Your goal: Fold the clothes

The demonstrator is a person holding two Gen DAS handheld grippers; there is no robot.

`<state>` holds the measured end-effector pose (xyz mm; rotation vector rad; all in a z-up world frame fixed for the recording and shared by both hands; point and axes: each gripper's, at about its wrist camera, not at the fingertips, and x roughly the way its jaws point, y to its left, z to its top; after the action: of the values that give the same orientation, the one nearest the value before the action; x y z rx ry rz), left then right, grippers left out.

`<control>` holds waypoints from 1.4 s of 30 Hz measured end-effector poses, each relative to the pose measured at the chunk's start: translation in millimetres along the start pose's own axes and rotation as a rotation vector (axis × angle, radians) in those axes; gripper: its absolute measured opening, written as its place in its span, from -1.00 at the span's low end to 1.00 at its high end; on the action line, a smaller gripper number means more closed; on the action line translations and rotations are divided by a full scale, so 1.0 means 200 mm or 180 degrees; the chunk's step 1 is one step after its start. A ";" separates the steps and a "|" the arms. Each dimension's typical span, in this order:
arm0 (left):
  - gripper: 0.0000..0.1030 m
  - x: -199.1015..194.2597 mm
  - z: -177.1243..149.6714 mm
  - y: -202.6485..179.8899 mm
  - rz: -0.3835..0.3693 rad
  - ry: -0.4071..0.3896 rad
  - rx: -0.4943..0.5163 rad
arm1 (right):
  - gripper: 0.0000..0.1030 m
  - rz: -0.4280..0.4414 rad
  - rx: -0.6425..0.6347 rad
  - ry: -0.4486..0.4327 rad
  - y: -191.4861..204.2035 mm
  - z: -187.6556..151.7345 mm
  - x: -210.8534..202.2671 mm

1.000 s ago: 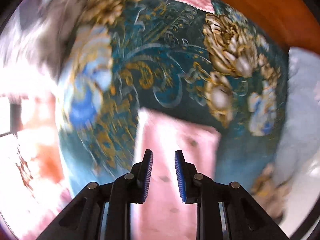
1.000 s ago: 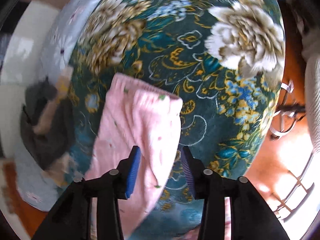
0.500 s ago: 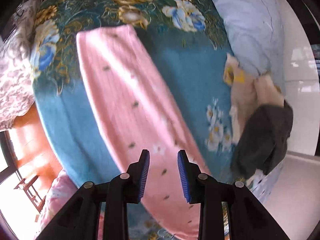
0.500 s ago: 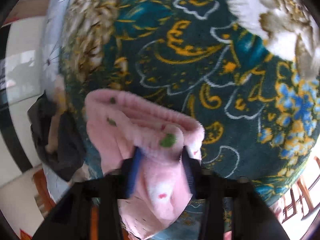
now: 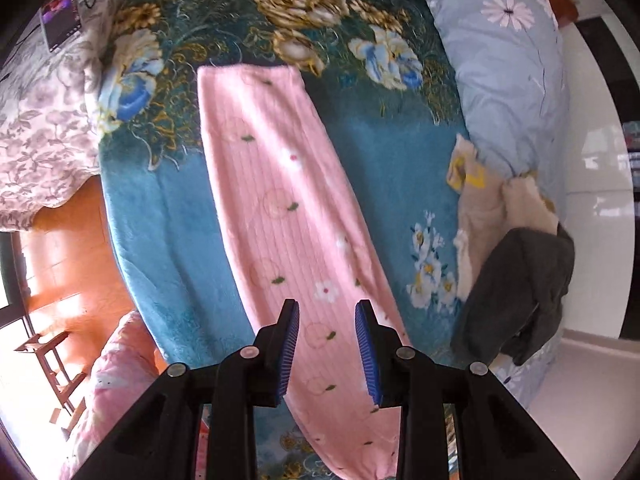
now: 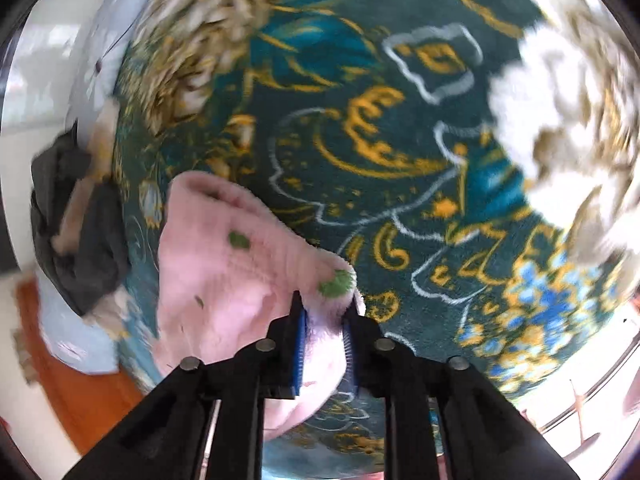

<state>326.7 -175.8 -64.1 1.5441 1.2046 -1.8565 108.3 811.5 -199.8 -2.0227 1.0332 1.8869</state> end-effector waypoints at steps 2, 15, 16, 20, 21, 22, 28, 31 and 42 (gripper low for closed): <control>-0.37 -0.03 0.05 0.06 -0.0040 -0.0052 -0.0096 | -0.54 -0.0107 -0.0022 -0.0193 0.04 -0.01 -0.08; -0.01 0.12 0.65 0.69 -0.0347 -0.0094 -0.0895 | -0.22 -0.0125 -0.1231 -0.0246 1.03 -0.63 0.03; 0.04 0.16 0.72 0.74 -0.0391 -0.0069 -0.0953 | -0.21 -0.0163 -0.1282 -0.0206 1.09 -0.72 0.07; 0.16 0.37 1.02 0.84 -0.0355 0.0123 -0.0755 | -0.15 -0.0378 -0.1448 -0.0106 1.29 -1.10 0.19; 0.17 0.43 1.07 0.85 -0.0324 0.0178 -0.0643 | -0.15 -0.0442 -0.1493 -0.0088 1.33 -1.19 0.22; 0.18 0.48 1.12 0.86 -0.0293 0.0235 -0.0530 | -0.14 -0.0534 -0.1570 -0.0059 1.38 -1.26 0.25; 0.18 0.75 1.34 0.87 -0.0413 0.0470 -0.0031 | -0.13 -0.0970 -0.2066 0.0115 1.63 -1.66 0.34; 0.18 0.84 1.38 0.85 -0.0408 0.0578 0.0191 | -0.13 -0.1150 -0.2243 0.0093 1.74 -1.76 0.36; -0.28 0.93 1.46 0.84 -0.0659 0.0661 0.0452 | -0.13 -0.1401 -0.2619 0.0194 1.96 -1.98 0.50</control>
<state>242.9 -470.1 -297.5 1.7851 1.3976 -1.9878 187.3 259.8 -101.7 -2.4165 -0.2721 2.1784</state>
